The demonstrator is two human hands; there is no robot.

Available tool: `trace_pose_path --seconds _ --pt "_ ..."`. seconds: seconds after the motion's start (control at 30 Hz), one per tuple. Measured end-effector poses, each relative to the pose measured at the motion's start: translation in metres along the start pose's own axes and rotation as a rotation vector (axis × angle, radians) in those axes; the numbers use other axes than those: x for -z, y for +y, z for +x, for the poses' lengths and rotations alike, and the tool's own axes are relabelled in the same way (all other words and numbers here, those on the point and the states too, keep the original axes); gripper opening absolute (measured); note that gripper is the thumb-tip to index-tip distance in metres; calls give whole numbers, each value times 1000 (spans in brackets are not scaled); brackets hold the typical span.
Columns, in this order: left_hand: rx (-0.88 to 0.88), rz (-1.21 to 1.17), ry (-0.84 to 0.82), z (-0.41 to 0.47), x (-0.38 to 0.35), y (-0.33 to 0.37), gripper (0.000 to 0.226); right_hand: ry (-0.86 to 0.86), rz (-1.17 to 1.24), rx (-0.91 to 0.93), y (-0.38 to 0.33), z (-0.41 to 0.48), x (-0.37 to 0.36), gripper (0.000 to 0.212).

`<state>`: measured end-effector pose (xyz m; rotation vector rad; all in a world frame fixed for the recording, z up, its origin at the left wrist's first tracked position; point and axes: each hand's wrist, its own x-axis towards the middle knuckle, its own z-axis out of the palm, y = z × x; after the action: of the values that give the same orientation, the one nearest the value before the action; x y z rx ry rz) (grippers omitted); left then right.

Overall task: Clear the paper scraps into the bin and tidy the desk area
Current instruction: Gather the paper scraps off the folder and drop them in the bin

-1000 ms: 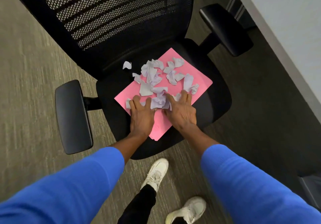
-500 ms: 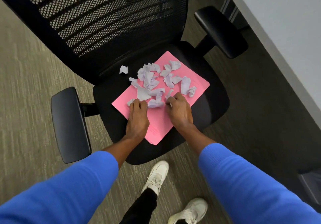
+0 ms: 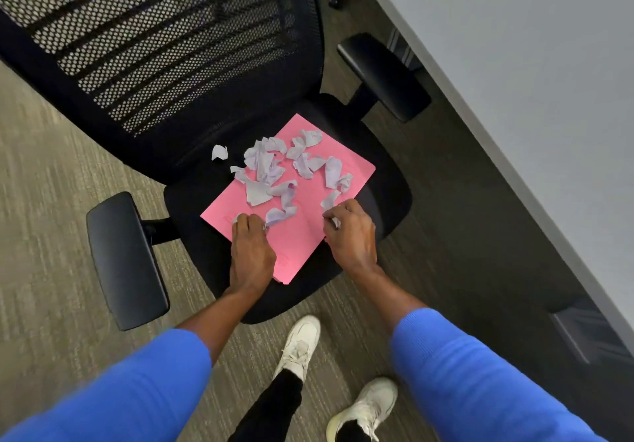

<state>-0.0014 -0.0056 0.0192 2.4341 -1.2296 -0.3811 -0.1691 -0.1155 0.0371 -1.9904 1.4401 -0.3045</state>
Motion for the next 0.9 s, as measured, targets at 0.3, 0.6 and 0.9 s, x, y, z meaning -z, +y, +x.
trace_pose_path --seconds 0.3,0.6,0.9 --pt "-106 -61 -68 -65 -10 58 11 140 108 -164 47 -100 31 11" --pt "-388 -111 -370 -164 -65 145 17 215 109 -492 148 -230 58 16" --pt "-624 -15 -697 -270 -152 222 34 271 77 -737 258 -340 83 21"
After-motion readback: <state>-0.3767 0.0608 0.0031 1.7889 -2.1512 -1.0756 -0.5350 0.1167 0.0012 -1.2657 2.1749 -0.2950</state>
